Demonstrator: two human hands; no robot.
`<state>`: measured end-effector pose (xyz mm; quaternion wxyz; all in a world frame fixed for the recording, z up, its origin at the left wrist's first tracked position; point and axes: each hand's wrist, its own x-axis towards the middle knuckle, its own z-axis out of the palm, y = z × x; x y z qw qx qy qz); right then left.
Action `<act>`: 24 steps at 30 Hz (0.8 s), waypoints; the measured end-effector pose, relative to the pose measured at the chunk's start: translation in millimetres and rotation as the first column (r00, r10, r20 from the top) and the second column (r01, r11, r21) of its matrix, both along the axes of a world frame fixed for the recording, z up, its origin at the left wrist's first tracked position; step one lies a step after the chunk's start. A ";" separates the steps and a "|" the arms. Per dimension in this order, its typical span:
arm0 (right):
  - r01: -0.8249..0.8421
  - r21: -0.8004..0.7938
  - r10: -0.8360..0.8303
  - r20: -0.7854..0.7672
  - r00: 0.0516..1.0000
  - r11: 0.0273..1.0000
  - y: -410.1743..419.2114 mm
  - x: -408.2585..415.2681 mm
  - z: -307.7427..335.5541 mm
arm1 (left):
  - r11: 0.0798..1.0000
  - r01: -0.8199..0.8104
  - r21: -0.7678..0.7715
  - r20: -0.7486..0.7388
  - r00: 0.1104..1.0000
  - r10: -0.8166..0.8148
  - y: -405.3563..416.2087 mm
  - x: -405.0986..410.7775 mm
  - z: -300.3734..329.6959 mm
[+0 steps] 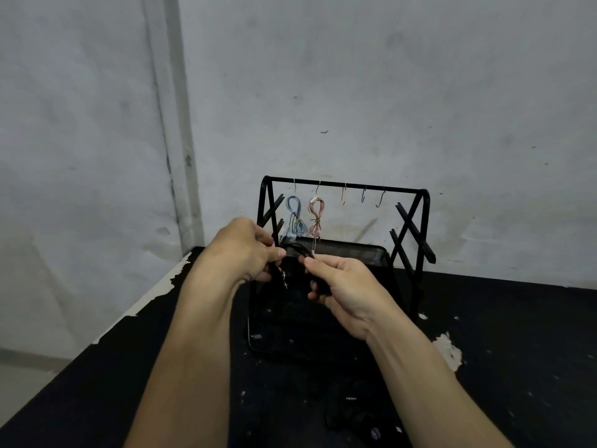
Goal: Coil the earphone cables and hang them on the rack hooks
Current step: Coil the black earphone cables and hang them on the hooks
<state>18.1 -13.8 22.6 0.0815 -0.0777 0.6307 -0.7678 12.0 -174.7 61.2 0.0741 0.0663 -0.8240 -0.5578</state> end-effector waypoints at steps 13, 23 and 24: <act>0.047 -0.024 -0.048 -0.040 0.998 0.999 1.3 -10.1 -11.2 | 0.998 0.062 -0.027 0.069 0.996 -0.060 6.4 -4.7 -3.8; 0.139 -0.032 -0.141 -0.084 0.986 0.990 1.1 -17.7 -15.6 | 0.997 0.074 0.014 -0.001 0.997 -0.074 8.2 -3.7 -1.4; 0.144 -0.033 -0.147 -0.093 0.985 0.989 1.8 -17.8 -14.7 | 0.997 0.073 0.020 -0.002 0.997 -0.073 8.4 -4.3 -1.5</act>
